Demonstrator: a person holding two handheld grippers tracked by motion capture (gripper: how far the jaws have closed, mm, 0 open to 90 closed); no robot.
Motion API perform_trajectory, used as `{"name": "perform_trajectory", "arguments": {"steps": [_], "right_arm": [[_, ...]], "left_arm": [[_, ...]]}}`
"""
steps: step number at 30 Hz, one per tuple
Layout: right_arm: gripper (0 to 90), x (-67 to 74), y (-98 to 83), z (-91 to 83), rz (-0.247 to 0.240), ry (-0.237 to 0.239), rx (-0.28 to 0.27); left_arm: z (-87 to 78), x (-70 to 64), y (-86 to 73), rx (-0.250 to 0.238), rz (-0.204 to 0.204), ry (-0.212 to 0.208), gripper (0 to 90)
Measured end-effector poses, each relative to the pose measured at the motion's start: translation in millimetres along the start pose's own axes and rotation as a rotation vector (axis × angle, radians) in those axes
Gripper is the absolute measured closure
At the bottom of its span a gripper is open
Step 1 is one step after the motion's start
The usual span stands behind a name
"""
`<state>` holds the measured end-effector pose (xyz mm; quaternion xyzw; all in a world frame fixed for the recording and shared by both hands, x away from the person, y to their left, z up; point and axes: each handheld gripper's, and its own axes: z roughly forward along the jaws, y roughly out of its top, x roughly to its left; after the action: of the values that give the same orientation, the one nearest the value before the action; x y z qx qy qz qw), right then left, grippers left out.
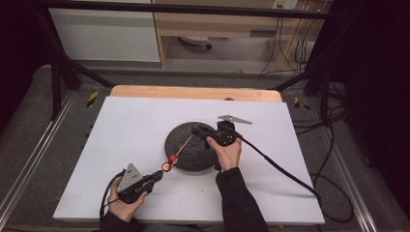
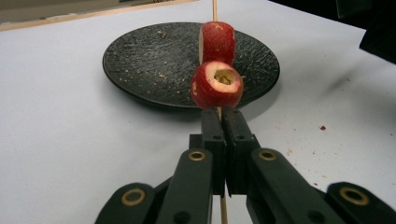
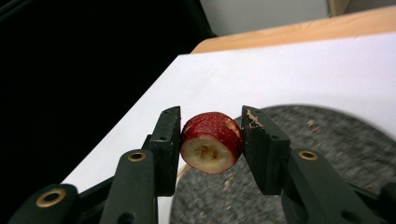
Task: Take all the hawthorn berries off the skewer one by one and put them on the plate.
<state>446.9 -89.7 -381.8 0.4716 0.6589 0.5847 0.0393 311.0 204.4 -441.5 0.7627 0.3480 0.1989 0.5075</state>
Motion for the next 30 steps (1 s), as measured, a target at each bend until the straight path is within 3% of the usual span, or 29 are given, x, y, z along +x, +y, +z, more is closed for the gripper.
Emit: {"name": "perform_trajectory", "arguments": {"steps": [7,12,16,21,30], "right_arm": [[59.9,-11.3,9.2,-1.0,-0.026,-0.055,-0.005],[59.9,-18.0,-3.5,5.6,-0.035,-0.075,0.045],[59.8,-26.6,-27.5,18.0,-0.034,-0.092,0.117],[59.8,-31.8,-45.7,26.2,-0.038,-0.106,0.167],[58.3,-33.8,-57.4,30.9,-0.074,-0.128,0.225]], "left_arm": [[-1.2,2.1,-0.4,-0.001,-0.003,0.006,88.5],[-1.4,2.7,-0.5,-0.001,-0.007,0.008,88.5],[-1.3,2.6,-0.5,-0.001,-0.007,0.007,88.6],[-1.1,3.1,-0.7,0.001,-0.009,0.009,88.5],[0.1,3.6,-1.4,0.009,-0.01,0.007,88.5]]}}
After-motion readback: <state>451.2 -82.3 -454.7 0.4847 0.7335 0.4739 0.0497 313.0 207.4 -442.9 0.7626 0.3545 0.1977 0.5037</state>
